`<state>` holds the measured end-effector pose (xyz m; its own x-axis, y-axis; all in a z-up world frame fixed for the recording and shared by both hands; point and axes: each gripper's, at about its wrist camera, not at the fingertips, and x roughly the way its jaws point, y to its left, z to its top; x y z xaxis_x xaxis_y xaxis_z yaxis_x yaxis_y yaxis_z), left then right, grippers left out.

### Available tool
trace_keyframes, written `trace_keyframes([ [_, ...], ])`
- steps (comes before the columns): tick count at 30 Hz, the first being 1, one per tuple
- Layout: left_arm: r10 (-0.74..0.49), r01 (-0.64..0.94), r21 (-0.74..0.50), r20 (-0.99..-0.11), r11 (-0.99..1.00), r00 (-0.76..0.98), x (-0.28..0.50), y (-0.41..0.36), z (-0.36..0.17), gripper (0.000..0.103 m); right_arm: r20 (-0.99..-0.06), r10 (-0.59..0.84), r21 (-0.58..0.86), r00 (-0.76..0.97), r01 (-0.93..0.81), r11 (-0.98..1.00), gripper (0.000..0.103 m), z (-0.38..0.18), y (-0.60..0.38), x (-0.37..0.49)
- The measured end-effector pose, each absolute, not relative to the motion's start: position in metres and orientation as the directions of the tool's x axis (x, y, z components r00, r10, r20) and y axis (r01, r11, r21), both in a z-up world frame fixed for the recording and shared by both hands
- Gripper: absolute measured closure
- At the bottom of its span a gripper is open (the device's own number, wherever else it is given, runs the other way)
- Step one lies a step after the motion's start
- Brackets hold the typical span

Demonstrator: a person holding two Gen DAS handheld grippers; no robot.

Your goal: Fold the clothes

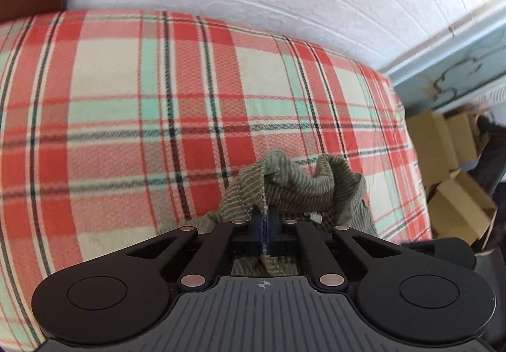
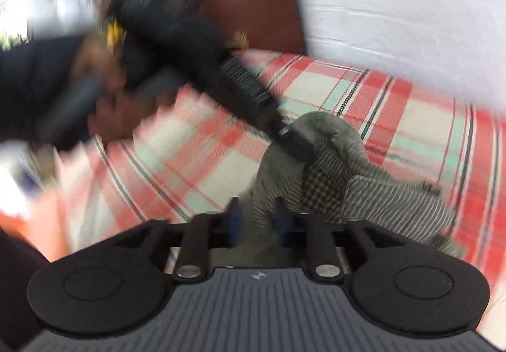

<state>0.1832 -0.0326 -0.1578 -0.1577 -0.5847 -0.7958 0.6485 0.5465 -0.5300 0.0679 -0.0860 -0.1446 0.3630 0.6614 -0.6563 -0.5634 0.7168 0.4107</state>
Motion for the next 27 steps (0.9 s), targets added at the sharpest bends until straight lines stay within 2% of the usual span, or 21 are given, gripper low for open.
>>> trace_keyframes([
  [1,-0.604,0.632,-0.549,-0.782,0.547,-0.157,0.184,-0.025,-0.159,0.103,-0.616,0.700,0.503,0.360,-0.504,0.702,0.053,-0.143,-0.098,0.073],
  [2,-0.622,0.615,-0.568,-0.767,0.547,-0.155,0.184,-0.017,-0.160,0.103,-0.575,0.732,0.587,0.366,-0.439,0.680,0.053,-0.144,-0.109,0.078],
  [4,-0.661,0.577,-0.609,-0.735,0.544,-0.152,0.185,-0.002,-0.164,0.103,-0.523,0.758,0.693,0.391,-0.323,0.645,0.057,-0.149,-0.126,0.089],
  [6,-0.691,0.542,-0.641,-0.708,0.543,-0.145,0.185,0.011,-0.169,0.103,-0.550,0.740,0.685,0.387,-0.298,0.665,0.069,-0.154,-0.127,0.098],
  [8,-0.703,0.521,-0.654,-0.698,0.549,-0.137,0.184,0.018,-0.173,0.103,-0.592,0.725,0.637,0.353,-0.347,0.689,0.071,-0.159,-0.116,0.104],
  [11,-0.713,0.525,-0.662,-0.687,0.534,-0.142,0.179,0.021,-0.174,0.103,-0.638,0.706,0.591,0.308,-0.392,0.705,0.069,-0.167,-0.100,0.110],
  [12,-0.717,0.530,-0.666,-0.682,0.526,-0.145,0.177,0.021,-0.174,0.103,-0.645,0.706,0.590,0.293,-0.396,0.704,0.066,-0.170,-0.096,0.111],
  [13,-0.722,0.534,-0.669,-0.676,0.517,-0.148,0.175,0.021,-0.173,0.103,-0.652,0.706,0.589,0.279,-0.401,0.702,0.059,-0.173,-0.093,0.111],
  [15,-0.732,0.532,-0.681,-0.663,0.504,-0.156,0.173,0.021,-0.173,0.103,-0.664,0.704,0.585,0.252,-0.410,0.699,0.055,-0.178,-0.086,0.111],
  [21,-0.743,0.522,-0.706,-0.643,0.479,-0.186,0.170,0.018,-0.177,0.103,-0.674,0.698,0.590,0.245,-0.390,0.707,0.052,-0.189,-0.083,0.107],
  [26,-0.769,0.471,-0.745,-0.609,0.472,-0.194,0.174,0.019,-0.182,0.103,-0.625,0.745,0.673,0.232,-0.322,0.665,0.052,-0.200,-0.092,0.107],
  [27,-0.772,0.464,-0.751,-0.604,0.469,-0.198,0.176,0.018,-0.183,0.103,-0.617,0.755,0.690,0.224,-0.308,0.655,0.055,-0.203,-0.094,0.107],
])
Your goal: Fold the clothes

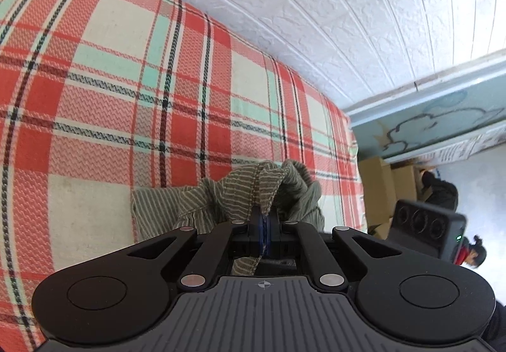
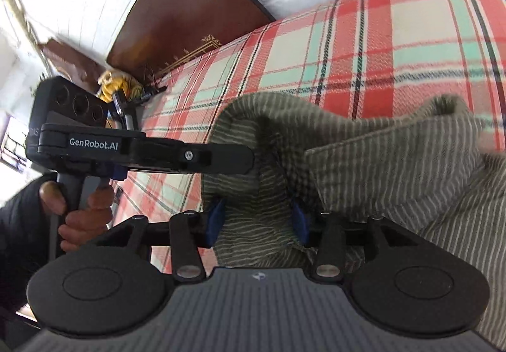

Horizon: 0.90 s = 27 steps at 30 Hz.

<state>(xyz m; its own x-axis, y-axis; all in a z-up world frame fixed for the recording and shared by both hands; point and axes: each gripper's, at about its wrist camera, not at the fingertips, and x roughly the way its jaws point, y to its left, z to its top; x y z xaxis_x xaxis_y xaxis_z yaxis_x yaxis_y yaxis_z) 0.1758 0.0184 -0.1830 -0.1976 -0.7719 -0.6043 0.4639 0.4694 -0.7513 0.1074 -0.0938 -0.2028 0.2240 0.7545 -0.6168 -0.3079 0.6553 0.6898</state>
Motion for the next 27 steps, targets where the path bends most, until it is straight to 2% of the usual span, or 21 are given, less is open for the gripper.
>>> trace_keyframes([
  [2,-0.781,0.443,-0.764,-0.593,0.469,-0.197,0.177,0.018,-0.185,0.103,-0.604,0.767,0.712,0.214,-0.286,0.641,0.062,-0.207,-0.095,0.108],
  [4,-0.791,0.417,-0.777,-0.581,0.471,-0.189,0.179,0.018,-0.188,0.103,-0.600,0.770,0.721,0.215,-0.272,0.637,0.085,-0.210,-0.096,0.107],
  [6,-0.789,0.411,-0.771,-0.590,0.487,-0.171,0.182,0.017,-0.189,0.103,-0.597,0.769,0.724,0.231,-0.259,0.640,0.091,-0.211,-0.097,0.104],
  [13,-0.773,0.406,-0.744,-0.621,0.531,-0.128,0.190,0.021,-0.194,0.102,-0.577,0.738,0.688,0.350,-0.277,0.670,0.097,-0.191,-0.111,0.082],
  [14,-0.770,0.409,-0.740,-0.626,0.534,-0.128,0.189,0.022,-0.195,0.099,-0.577,0.732,0.677,0.363,-0.289,0.677,0.097,-0.188,-0.112,0.078],
  [15,-0.767,0.405,-0.740,-0.628,0.537,-0.130,0.189,0.023,-0.197,0.079,-0.582,0.725,0.661,0.368,-0.305,0.686,0.097,-0.186,-0.112,0.074],
  [16,-0.765,0.398,-0.741,-0.630,0.541,-0.134,0.189,0.025,-0.198,0.076,-0.592,0.718,0.643,0.366,-0.322,0.694,0.097,-0.185,-0.111,0.070],
  [20,-0.755,0.367,-0.746,-0.637,0.556,-0.152,0.190,0.032,-0.205,0.070,-0.629,0.694,0.597,0.350,-0.354,0.720,0.097,-0.189,-0.110,0.055],
  [26,-0.718,0.539,-0.694,-0.662,0.478,-0.216,0.175,0.014,-0.176,0.069,-0.644,0.682,0.570,0.347,-0.379,0.730,0.097,-0.190,-0.108,0.046],
  [27,-0.709,0.564,-0.687,-0.665,0.458,-0.233,0.173,0.009,-0.172,0.066,-0.643,0.682,0.569,0.349,-0.380,0.730,0.097,-0.190,-0.108,0.046],
])
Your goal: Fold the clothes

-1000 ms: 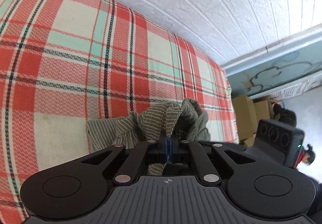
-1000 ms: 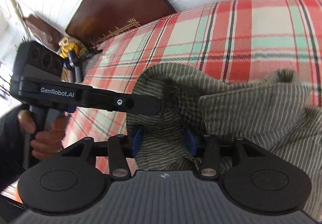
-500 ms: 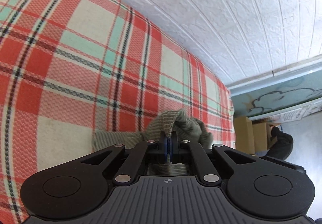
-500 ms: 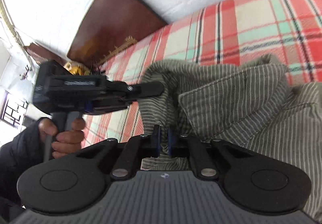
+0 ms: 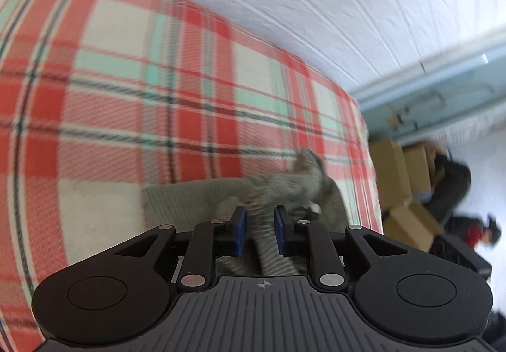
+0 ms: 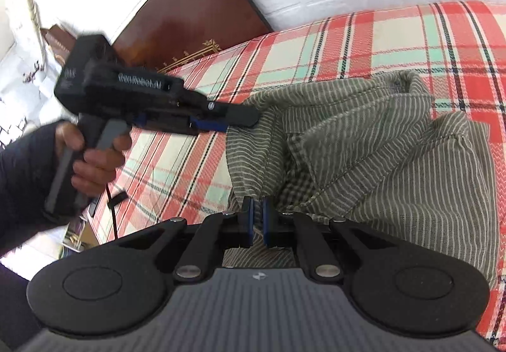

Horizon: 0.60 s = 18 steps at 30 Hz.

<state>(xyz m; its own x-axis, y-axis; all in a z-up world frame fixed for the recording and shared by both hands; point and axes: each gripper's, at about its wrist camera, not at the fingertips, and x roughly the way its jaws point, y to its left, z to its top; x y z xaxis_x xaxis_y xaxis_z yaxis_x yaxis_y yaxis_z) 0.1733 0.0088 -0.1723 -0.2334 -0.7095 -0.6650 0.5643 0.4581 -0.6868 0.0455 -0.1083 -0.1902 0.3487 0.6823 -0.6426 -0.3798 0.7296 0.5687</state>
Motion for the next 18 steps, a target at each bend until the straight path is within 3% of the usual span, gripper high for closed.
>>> trace_keyframes([
  [2,-0.690,0.598,-0.672,-0.677,0.437,-0.256,0.171,-0.003,-0.170,0.058,-0.640,0.682,0.567,0.353,-0.382,0.730,0.097,-0.190,-0.109,0.044],
  [5,-0.690,0.580,-0.706,-0.654,0.407,-0.312,0.171,-0.019,-0.177,0.058,-0.639,0.678,0.569,0.363,-0.370,0.734,0.097,-0.189,-0.112,0.041],
  [9,-0.757,0.413,-0.832,-0.528,0.369,-0.386,0.179,-0.029,-0.195,0.071,-0.648,0.661,0.572,0.378,-0.332,0.750,0.097,-0.190,-0.119,0.038],
  [12,-0.788,0.337,-0.870,-0.477,0.361,-0.389,0.184,-0.034,-0.203,0.072,-0.652,0.654,0.575,0.384,-0.312,0.756,0.097,-0.192,-0.123,0.036],
  [18,-0.755,0.418,-0.799,-0.573,0.431,-0.317,0.196,-0.029,-0.185,0.072,-0.655,0.649,0.568,0.387,-0.315,0.760,0.097,-0.188,-0.122,0.035],
])
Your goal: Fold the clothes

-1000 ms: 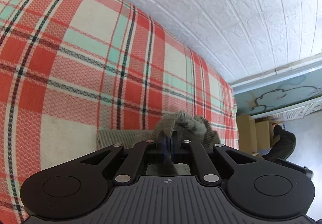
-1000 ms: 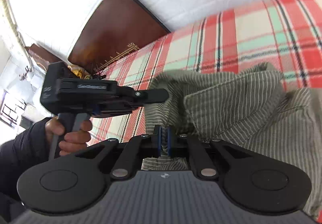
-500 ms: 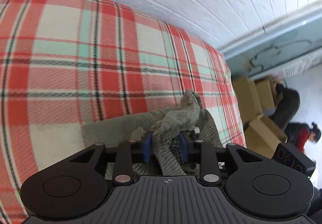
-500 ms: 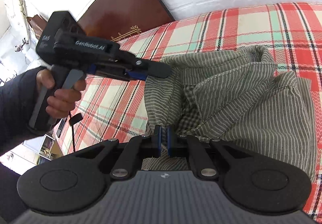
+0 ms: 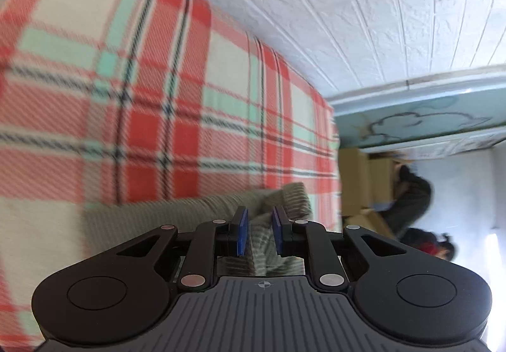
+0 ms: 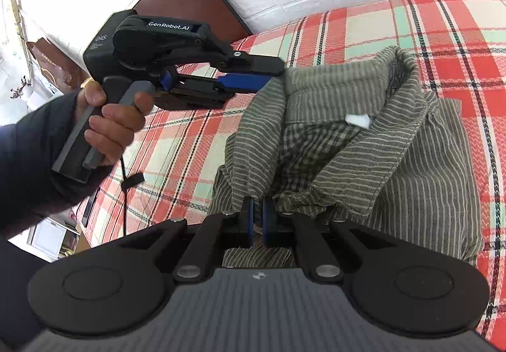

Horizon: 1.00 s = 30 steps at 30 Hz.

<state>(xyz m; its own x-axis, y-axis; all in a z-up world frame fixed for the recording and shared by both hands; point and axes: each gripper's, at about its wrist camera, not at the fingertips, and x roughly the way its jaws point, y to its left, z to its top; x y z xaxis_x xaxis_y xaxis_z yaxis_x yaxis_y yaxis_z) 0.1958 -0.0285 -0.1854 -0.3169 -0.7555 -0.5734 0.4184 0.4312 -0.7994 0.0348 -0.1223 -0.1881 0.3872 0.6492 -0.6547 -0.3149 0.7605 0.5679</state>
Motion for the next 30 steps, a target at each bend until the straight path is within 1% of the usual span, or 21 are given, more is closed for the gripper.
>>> trace_keyframes([
  [2,-0.745,0.487,-0.755,-0.609,0.438,-0.274,0.201,-0.024,-0.167,0.072,-0.654,0.650,0.565,0.387,-0.322,0.760,0.097,-0.187,-0.121,0.035],
  [4,-0.718,0.581,-0.684,-0.658,0.442,-0.229,0.203,-0.026,-0.145,0.071,-0.652,0.651,0.562,0.388,-0.329,0.759,0.097,-0.187,-0.119,0.035],
  [5,-0.688,0.658,-0.619,-0.696,0.429,-0.206,0.196,-0.030,-0.132,0.070,-0.652,0.652,0.561,0.388,-0.331,0.758,0.097,-0.186,-0.118,0.036],
  [6,-0.658,0.728,-0.548,-0.731,0.411,-0.179,0.189,-0.035,-0.120,0.067,-0.651,0.652,0.560,0.388,-0.334,0.758,0.097,-0.186,-0.117,0.036],
  [9,-0.534,0.914,-0.288,-0.840,0.286,-0.098,0.147,-0.056,-0.102,0.062,-0.650,0.651,0.553,0.392,-0.345,0.759,0.097,-0.184,-0.114,0.038],
  [11,-0.469,0.953,-0.213,-0.878,0.214,-0.091,0.121,-0.066,-0.103,0.060,-0.652,0.650,0.546,0.390,-0.354,0.759,0.097,-0.184,-0.112,0.038],
  [13,-0.443,0.963,-0.193,-0.892,0.191,-0.091,0.105,-0.074,-0.108,0.056,-0.653,0.649,0.541,0.391,-0.358,0.761,0.097,-0.183,-0.111,0.039],
  [19,-0.375,0.953,-0.170,-0.925,0.251,-0.066,0.093,-0.088,-0.126,0.046,-0.656,0.641,0.519,0.398,-0.378,0.766,0.097,-0.180,-0.106,0.038],
  [22,-0.333,0.946,-0.145,-0.942,0.290,-0.042,0.091,-0.093,-0.135,0.046,-0.652,0.645,0.525,0.398,-0.376,0.763,0.097,-0.180,-0.106,0.037],
  [25,-0.321,0.935,-0.154,-0.946,0.320,-0.046,0.092,-0.094,-0.140,0.046,-0.650,0.648,0.530,0.398,-0.373,0.761,0.097,-0.180,-0.107,0.037],
  [26,-0.318,0.932,-0.155,-0.947,0.328,-0.046,0.092,-0.095,-0.142,0.048,-0.649,0.648,0.530,0.398,-0.374,0.761,0.097,-0.180,-0.108,0.036],
  [27,-0.310,0.928,-0.146,-0.950,0.344,-0.035,0.092,-0.094,-0.144,0.066,-0.649,0.648,0.530,0.398,-0.375,0.761,0.097,-0.179,-0.108,0.036],
  [28,-0.302,0.923,-0.137,-0.953,0.359,-0.024,0.092,-0.093,-0.146,0.095,-0.649,0.648,0.529,0.398,-0.376,0.761,0.097,-0.179,-0.108,0.036],
  [29,-0.293,0.918,-0.127,-0.956,0.375,-0.013,0.093,-0.092,-0.148,0.097,-0.649,0.649,0.529,0.398,-0.378,0.760,0.097,-0.178,-0.108,0.036],
  [30,-0.284,0.913,-0.118,-0.959,0.390,-0.002,0.093,-0.091,-0.150,0.103,-0.648,0.649,0.529,0.398,-0.378,0.760,0.097,-0.178,-0.109,0.036],
])
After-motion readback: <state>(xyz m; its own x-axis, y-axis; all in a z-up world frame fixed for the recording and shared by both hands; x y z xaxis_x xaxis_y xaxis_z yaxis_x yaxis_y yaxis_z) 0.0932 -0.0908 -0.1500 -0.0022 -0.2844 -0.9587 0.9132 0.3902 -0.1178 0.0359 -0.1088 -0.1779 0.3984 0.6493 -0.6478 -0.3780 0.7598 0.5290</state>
